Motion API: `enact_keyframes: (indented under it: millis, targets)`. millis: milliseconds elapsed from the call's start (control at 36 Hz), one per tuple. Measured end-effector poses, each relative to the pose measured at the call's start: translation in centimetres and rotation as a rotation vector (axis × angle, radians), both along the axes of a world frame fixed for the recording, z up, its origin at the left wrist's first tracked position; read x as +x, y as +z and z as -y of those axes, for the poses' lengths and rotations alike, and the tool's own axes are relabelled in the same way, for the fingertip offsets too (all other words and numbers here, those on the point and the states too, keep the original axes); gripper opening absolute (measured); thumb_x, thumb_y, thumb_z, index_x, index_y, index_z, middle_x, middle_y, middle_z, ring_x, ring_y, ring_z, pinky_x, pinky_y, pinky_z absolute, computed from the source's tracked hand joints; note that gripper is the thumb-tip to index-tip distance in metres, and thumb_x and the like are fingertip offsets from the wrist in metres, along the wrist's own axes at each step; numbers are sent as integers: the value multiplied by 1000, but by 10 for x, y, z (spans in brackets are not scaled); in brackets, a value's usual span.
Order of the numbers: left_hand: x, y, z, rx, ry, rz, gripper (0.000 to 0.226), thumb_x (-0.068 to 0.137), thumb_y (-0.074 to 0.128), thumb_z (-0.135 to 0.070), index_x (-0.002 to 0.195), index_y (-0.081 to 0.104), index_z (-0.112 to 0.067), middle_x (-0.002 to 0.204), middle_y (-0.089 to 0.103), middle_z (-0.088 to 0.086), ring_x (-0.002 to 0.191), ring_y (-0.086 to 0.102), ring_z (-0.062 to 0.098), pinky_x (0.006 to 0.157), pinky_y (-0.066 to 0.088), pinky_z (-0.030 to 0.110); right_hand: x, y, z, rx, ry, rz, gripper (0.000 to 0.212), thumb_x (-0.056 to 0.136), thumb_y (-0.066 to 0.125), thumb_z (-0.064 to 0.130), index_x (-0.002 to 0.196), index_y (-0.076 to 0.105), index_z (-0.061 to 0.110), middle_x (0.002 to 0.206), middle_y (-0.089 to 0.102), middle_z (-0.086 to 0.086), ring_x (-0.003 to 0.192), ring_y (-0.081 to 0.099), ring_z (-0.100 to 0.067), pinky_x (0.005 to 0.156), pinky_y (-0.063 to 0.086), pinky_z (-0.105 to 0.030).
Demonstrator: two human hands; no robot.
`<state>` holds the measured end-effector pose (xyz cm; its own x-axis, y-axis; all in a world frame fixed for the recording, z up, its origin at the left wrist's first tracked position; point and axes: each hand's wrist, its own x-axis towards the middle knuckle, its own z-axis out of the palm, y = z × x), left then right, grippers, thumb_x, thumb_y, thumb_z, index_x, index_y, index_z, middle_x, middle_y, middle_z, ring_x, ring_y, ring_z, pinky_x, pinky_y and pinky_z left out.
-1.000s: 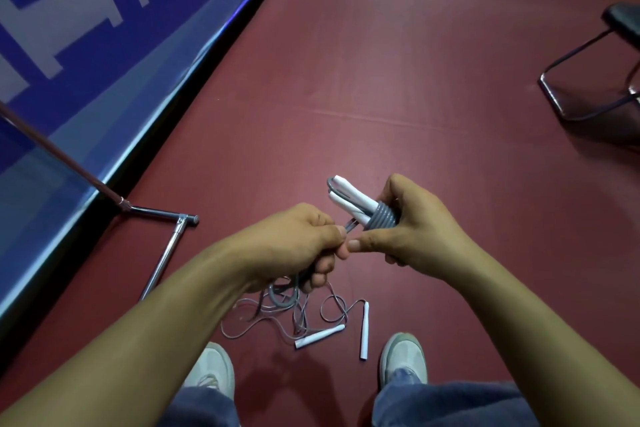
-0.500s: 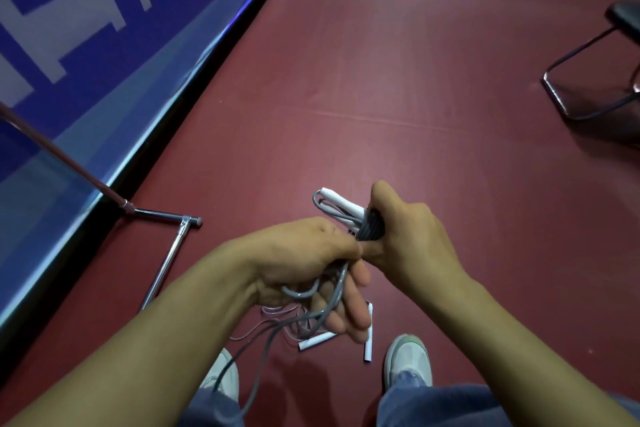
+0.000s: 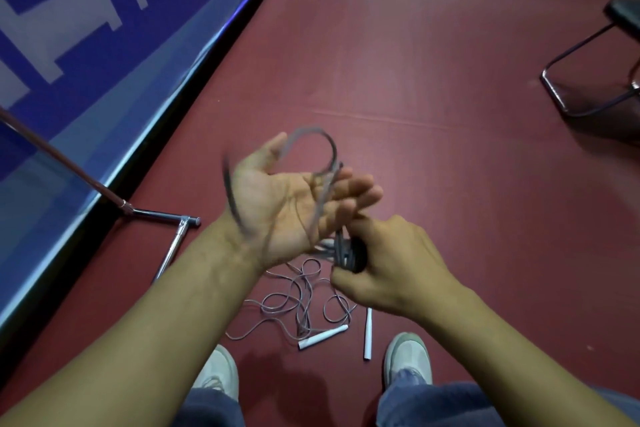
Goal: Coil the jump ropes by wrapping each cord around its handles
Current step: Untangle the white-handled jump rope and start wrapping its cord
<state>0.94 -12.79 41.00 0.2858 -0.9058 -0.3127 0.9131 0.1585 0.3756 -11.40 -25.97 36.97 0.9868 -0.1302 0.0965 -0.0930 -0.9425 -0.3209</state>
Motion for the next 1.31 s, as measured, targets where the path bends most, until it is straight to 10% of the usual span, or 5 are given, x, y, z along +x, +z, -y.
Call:
enact_keyframes:
  millis: [194,417,611,944,1306]
  targets:
    - [15,-14,8,220,209,254,68,75,47,-24,131,51,15,130,59,35,119,60,53,103,51,53,-3,2,-13,162,123,24,44,66,65,44,76,26,27,52,39,4,50,38,-26,45,34,-37]
    - [7,-36,-3,218,-24,545,40,79,39,-17,100,65,6,96,72,21,85,70,28,77,58,33,2,15,1,559,-56,-23,45,62,76,49,77,43,22,63,58,2,50,45,-10,47,41,-37]
    - [-10,-43,3,113,-97,607,41,80,38,-16,81,78,-12,80,65,7,74,59,21,80,49,37,4,24,20,958,-187,-35,45,79,82,8,90,39,0,52,59,-8,35,44,-21,37,35,-26]
    - [-24,-32,6,564,-146,1225,42,108,43,-35,82,69,-14,57,47,1,50,34,17,51,31,27,4,29,38,870,-190,-16,39,82,81,5,100,46,10,60,68,-2,39,46,-16,36,37,-22]
    - [-34,-24,6,743,-85,1334,34,101,58,-33,74,65,-13,51,65,2,38,43,10,44,35,18,10,8,38,286,-361,49,52,75,82,46,91,37,26,74,59,4,66,52,-30,53,40,-36]
